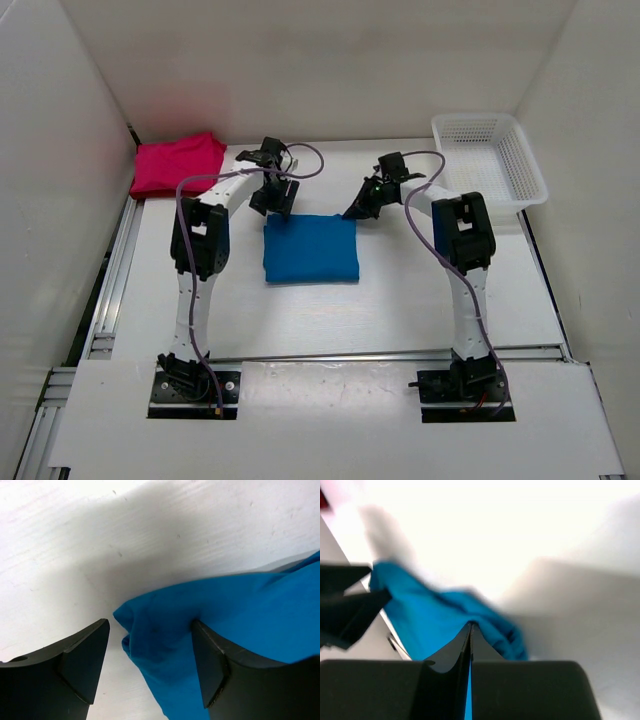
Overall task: Fold and stack the t-shirts
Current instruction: Fold the long partially folded tshirt into a neat square
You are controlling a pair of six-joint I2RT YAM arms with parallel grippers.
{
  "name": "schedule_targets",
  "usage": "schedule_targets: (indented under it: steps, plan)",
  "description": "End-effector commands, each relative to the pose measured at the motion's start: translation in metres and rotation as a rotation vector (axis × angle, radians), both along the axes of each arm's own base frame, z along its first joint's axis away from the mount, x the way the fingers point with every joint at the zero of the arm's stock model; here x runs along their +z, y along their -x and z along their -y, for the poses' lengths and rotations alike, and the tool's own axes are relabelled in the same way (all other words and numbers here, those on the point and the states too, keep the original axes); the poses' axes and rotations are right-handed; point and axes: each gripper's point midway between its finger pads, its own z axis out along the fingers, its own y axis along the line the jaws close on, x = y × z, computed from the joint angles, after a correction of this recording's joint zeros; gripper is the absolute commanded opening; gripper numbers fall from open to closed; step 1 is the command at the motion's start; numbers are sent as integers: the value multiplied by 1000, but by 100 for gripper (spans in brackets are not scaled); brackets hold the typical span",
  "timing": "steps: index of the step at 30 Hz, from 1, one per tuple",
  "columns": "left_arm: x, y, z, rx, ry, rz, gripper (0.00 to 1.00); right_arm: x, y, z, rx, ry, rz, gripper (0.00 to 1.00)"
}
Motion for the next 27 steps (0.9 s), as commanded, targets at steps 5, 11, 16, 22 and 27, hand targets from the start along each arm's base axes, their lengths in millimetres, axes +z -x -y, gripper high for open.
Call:
schedule_targets:
  steps: [5,11,16,22,27]
  plan:
    - [29,-36,-8,42,-12,126,80,6,-44,5,-98,-62,22,0]
    - [107,-41,-36,98,37,276,99,46,-64,14,-92,-53,112,0]
    - [98,17,-30,39,193,141,99,63,-41,39,-50,107,119,28]
    - [41,85,-27,19,237,-88,99,40,33,68,-21,206,-3,41]
    - [3,107,-22,17,262,-217,99,20,87,52,82,166,-79,41]
